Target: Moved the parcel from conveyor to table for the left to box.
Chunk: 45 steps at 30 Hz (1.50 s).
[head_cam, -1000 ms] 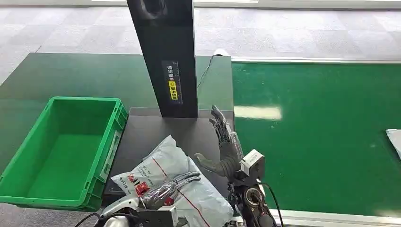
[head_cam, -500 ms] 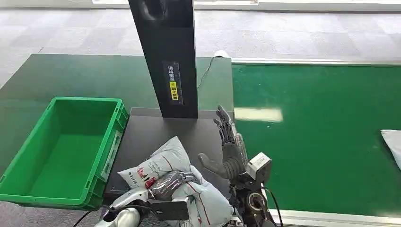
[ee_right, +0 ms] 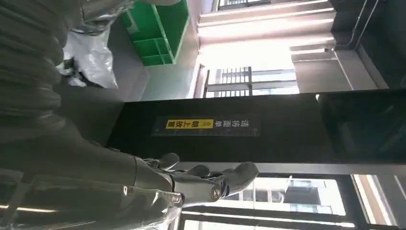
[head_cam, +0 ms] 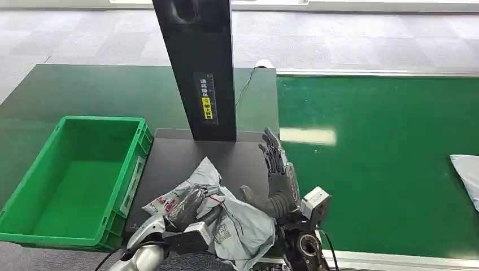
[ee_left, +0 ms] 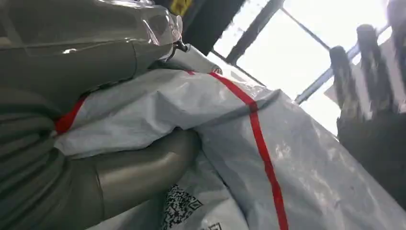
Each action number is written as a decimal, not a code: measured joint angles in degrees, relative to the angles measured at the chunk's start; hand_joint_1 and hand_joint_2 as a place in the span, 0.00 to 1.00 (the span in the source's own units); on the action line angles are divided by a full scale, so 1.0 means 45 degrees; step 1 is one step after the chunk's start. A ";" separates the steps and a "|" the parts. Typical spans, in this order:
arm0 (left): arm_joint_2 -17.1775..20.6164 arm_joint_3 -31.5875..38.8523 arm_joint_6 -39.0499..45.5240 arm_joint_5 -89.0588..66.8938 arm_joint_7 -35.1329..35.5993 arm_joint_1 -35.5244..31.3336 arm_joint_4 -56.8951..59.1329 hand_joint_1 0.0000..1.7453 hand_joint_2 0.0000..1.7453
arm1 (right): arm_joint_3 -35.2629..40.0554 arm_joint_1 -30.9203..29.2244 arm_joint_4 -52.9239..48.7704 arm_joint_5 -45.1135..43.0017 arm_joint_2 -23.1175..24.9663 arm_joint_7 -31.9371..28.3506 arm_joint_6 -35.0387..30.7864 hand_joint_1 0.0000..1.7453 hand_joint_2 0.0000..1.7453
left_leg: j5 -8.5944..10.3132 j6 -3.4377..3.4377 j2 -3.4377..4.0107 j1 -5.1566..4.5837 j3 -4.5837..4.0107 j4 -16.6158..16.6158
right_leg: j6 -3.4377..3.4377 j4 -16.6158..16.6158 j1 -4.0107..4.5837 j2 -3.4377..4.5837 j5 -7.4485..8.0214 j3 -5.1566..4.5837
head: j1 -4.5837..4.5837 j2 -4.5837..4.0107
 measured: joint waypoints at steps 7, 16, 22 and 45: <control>-0.0530 0.1192 0.4057 -0.0209 -0.0934 0.0452 -0.1308 1.00 1.00 | -0.0121 0.0030 -0.0141 -0.0243 -0.0010 -0.0122 -0.0039 0.00 1.00 | -0.0001 0.0000 0.0009 0.0000 -0.0032 0.0000 | 0.0000 0.0000 0.0001 0.0003 0.0000 -0.0036 | -0.0005 0.0000; -0.0763 0.1536 0.7832 -0.1408 -0.2259 0.1097 -0.2991 1.00 1.00 | -0.0102 -0.0134 -0.0078 -0.0413 -0.0010 -0.0199 -0.0039 0.00 1.00 | 0.0000 0.0001 0.0001 0.0000 -0.0065 0.0000 | 0.0000 0.0000 0.0002 0.0002 0.0000 -0.0061 | -0.0005 0.0000; -0.1342 0.2231 0.8246 -0.3328 -0.2619 0.1413 -0.4641 1.00 1.00 | 0.0000 -0.0354 0.0136 -0.0505 -0.0005 -0.0199 -0.0034 0.00 1.00 | 0.0000 0.0001 -0.0003 0.0000 -0.0072 0.0000 | 0.0000 0.0001 0.0001 0.0000 0.0000 -0.0063 | 0.0000 0.0000; -0.0913 0.7390 0.6561 -0.6480 0.6232 -0.0591 -0.0408 1.00 1.00 | 0.0010 -0.0024 -0.0136 -0.0209 -0.0010 -0.0107 0.0024 0.00 1.00 | 0.0008 -0.0008 0.0045 0.0006 -0.0076 -0.0002 | -0.0005 0.0006 0.0016 0.0028 0.0006 -0.0090 | 0.0005 0.0000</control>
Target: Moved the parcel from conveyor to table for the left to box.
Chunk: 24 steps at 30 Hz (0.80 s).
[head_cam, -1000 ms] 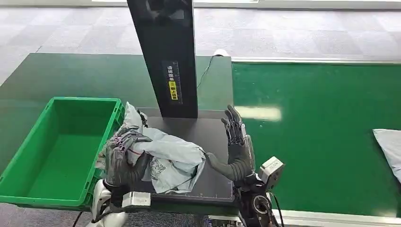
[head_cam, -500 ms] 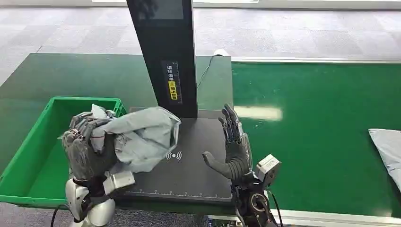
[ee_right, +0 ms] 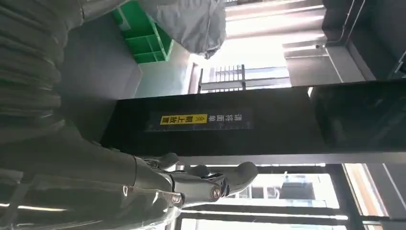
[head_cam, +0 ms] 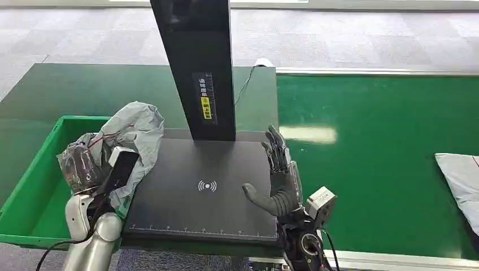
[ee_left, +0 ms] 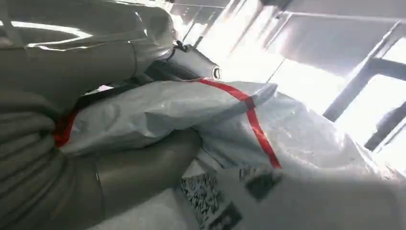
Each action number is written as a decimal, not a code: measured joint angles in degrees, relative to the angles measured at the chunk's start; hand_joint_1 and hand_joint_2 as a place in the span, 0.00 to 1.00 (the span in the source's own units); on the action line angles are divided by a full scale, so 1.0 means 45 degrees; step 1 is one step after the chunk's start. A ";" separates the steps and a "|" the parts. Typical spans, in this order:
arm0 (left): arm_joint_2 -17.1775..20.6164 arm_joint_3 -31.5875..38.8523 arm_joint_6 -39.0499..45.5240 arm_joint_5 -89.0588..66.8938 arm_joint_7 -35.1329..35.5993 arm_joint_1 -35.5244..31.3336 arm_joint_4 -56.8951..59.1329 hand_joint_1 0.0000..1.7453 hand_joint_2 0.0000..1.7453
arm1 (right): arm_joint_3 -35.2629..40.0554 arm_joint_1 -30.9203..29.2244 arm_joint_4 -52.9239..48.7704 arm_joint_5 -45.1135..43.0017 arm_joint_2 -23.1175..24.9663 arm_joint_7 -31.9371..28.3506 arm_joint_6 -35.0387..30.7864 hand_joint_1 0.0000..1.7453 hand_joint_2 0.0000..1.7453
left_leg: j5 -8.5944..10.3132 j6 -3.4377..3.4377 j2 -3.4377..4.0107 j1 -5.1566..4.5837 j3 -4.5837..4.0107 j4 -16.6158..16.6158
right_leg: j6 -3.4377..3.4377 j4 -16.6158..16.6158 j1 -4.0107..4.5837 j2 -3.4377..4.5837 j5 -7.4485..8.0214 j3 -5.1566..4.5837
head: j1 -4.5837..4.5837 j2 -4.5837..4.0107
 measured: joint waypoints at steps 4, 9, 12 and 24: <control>0.0320 0.1015 -0.0194 -0.0170 0.0456 -0.0561 0.1112 1.00 1.00 | -0.0005 0.0042 -0.0010 0.0068 0.0000 0.0010 0.0131 0.00 1.00 | 0.0000 0.0000 0.0004 0.0001 0.0000 -0.0001 | -0.0004 0.0000 0.0001 0.0009 0.0002 -0.0007 | -0.0010 0.0000; 0.0515 0.1816 -0.0218 -0.0247 0.0524 -0.0976 0.2161 1.00 1.00 | 0.0000 0.0040 -0.0010 0.0083 0.0005 0.0024 0.0184 0.00 1.00 | 0.0001 -0.0001 0.0003 0.0000 -0.0002 -0.0001 | -0.0004 0.0001 0.0001 0.0008 0.0002 -0.0002 | -0.0005 0.0000; 0.0573 0.2020 -0.0204 -0.0267 0.0528 -0.1144 0.2481 1.00 1.00 | 0.0000 0.0041 -0.0010 0.0087 0.0005 0.0024 0.0189 0.00 1.00 | 0.0001 -0.0001 0.0004 -0.0002 -0.0002 0.0000 | -0.0003 0.0001 -0.0002 0.0008 0.0003 -0.0002 | 0.0000 0.0000; 0.0326 0.3642 0.1686 0.0278 -0.1950 -0.1361 0.2398 0.00 1.00 | 0.0180 -0.0014 0.0039 0.0078 0.0015 0.0039 0.0243 0.00 1.00 | 0.0000 -0.0001 0.0005 0.0001 -0.0006 -0.0004 | -0.0006 0.0003 0.0002 0.0009 0.0002 -0.0007 | -0.0010 0.0000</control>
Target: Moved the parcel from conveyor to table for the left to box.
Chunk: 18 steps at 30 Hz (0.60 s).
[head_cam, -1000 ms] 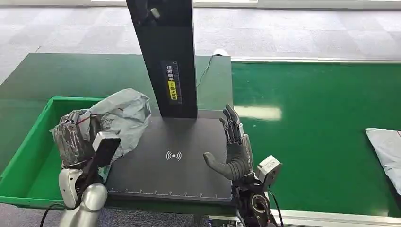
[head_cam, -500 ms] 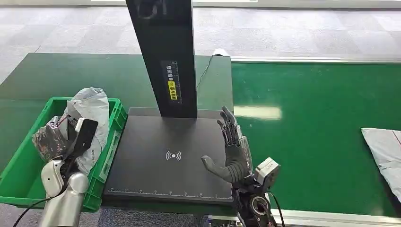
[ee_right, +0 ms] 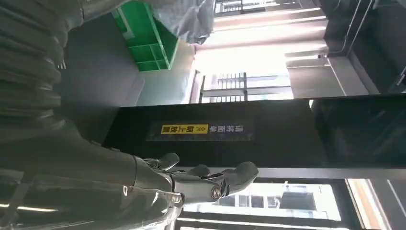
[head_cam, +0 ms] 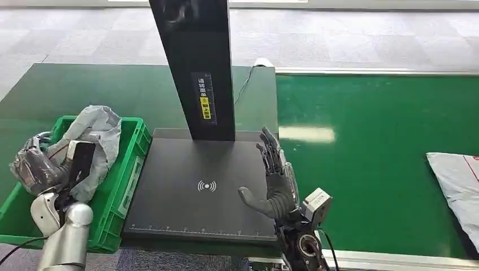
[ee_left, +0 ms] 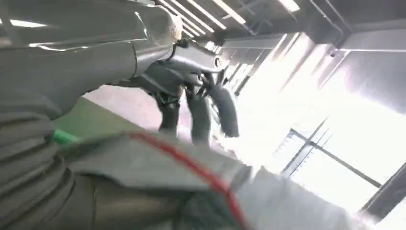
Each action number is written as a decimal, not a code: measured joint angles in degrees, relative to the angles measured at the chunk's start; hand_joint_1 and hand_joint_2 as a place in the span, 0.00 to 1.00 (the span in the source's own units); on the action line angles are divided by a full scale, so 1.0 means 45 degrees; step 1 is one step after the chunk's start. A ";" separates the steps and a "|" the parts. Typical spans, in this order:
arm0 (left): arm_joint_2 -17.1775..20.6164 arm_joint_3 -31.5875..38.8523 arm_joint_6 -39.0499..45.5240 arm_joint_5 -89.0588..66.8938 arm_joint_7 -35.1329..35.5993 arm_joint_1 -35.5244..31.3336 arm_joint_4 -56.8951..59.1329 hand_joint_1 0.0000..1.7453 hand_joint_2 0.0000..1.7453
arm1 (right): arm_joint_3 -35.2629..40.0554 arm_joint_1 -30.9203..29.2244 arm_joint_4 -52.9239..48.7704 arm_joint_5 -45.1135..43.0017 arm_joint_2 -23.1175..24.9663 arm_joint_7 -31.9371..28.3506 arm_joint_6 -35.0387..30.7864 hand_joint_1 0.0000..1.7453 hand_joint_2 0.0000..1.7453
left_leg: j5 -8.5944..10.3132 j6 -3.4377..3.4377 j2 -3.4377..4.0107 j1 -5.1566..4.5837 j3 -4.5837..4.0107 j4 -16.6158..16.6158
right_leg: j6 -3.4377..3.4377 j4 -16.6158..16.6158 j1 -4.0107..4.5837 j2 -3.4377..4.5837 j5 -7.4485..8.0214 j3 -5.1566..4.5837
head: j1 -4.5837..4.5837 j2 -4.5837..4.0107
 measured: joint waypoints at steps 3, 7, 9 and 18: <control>-0.0471 0.0398 0.0010 0.0837 -0.1814 0.0166 -0.0642 0.00 1.00 | 0.0068 -0.0003 0.0058 -0.0039 0.0000 -0.0005 0.0010 0.00 1.00 | 0.0000 0.0000 -0.0001 -0.0003 -0.0003 0.0001 | 0.0001 0.0001 -0.0003 -0.0001 0.0000 0.0000 | 0.0005 0.0000; -0.1522 0.1303 0.0015 0.2658 -0.5825 0.0439 -0.1788 0.00 1.00 | 0.0165 -0.0058 0.0214 -0.0165 0.0029 -0.0102 0.0019 0.00 1.00 | -0.0001 0.0001 -0.0017 -0.0006 -0.0020 0.0006 | 0.0002 -0.0003 -0.0007 -0.0007 0.0000 -0.0003 | 0.0010 0.0000; -0.1880 0.1559 0.0015 0.3255 -0.6611 0.0583 -0.2245 0.00 1.00 | 0.0228 -0.0100 0.0292 -0.0223 0.0034 -0.0141 0.0020 0.00 1.00 | -0.0002 0.0002 -0.0013 -0.0007 -0.0022 0.0007 | 0.0002 -0.0005 -0.0008 -0.0006 0.0001 -0.0009 | 0.0005 0.0000; -0.2081 -0.0226 -0.0643 0.9708 -0.6882 0.1473 -0.3573 0.00 1.00 | 0.0286 -0.0276 0.0544 -0.0437 0.0029 -0.0277 -0.0145 0.00 1.00 | 0.0000 0.0001 -0.0022 -0.0001 -0.0020 0.0006 | 0.0002 -0.0006 -0.0002 -0.0010 0.0001 -0.0012 | 0.0000 0.0000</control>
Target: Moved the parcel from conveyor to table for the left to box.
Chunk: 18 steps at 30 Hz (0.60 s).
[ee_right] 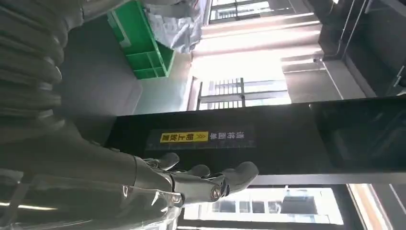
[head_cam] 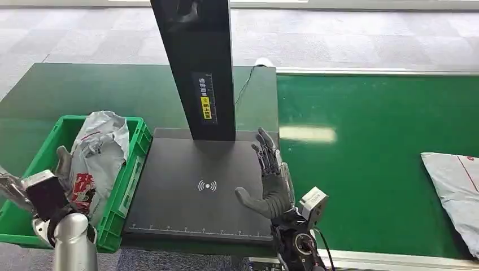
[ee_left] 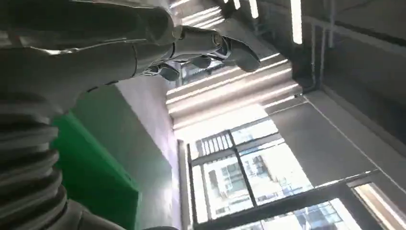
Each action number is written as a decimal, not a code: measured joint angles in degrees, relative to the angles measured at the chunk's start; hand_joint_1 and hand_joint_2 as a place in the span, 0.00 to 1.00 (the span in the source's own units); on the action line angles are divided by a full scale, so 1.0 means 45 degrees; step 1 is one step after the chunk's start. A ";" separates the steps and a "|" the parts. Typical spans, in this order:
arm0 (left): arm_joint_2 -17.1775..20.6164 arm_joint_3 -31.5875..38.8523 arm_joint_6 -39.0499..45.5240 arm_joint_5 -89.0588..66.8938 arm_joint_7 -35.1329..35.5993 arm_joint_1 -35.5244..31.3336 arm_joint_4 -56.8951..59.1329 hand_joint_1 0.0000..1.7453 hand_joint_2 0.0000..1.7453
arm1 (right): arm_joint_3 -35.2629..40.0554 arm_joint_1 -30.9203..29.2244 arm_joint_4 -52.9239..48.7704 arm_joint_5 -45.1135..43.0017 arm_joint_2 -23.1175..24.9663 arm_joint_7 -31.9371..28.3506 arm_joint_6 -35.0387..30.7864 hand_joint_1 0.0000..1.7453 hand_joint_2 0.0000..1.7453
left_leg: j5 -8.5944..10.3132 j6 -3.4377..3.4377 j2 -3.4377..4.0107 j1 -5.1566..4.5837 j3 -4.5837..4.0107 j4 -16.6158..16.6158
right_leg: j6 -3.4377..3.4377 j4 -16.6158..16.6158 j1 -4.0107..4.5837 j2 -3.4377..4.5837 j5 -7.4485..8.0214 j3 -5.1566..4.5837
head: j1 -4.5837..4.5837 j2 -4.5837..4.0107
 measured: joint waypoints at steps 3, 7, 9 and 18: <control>0.0132 -0.1249 -0.1670 0.2348 0.0078 0.0414 -0.0607 0.00 1.00 | -0.0029 -0.0118 0.0039 -0.0010 -0.0019 0.0043 -0.0136 0.00 1.00 | 0.0000 0.0000 0.0001 -0.0001 0.0000 0.0000 | 0.0000 0.0000 -0.0001 0.0000 0.0000 0.0003 | 0.0005 0.0000; 0.0201 -0.2467 -0.4385 0.4405 0.0136 0.0968 -0.1326 0.00 1.00 | -0.0213 -0.0156 0.0053 0.0000 -0.0112 0.0403 -0.0263 0.00 1.00 | -0.0001 0.0001 0.0001 -0.0005 -0.0001 0.0002 | 0.0001 0.0000 -0.0007 0.0000 0.0001 0.0003 | 0.0005 0.0000; 0.0196 -0.2955 -0.5565 0.5093 0.0185 0.1252 -0.1647 0.00 1.00 | -0.0360 -0.0155 0.0053 0.0005 -0.0156 0.0642 -0.0273 0.00 1.00 | -0.0004 0.0004 0.0004 -0.0006 -0.0001 0.0003 | 0.0001 0.0000 -0.0009 0.0000 0.0001 0.0001 | 0.0010 0.0000; 0.0176 -0.4472 -0.7988 0.6009 0.0700 0.2113 -0.2172 0.00 1.00 | -0.1005 -0.0098 0.0247 -0.1452 -0.0229 0.2608 0.0980 0.00 1.00 | -0.0009 0.0003 0.0006 -0.0003 0.0000 0.0001 | 0.0001 -0.0002 -0.0006 0.0000 0.0000 -0.0002 | 0.0000 0.0000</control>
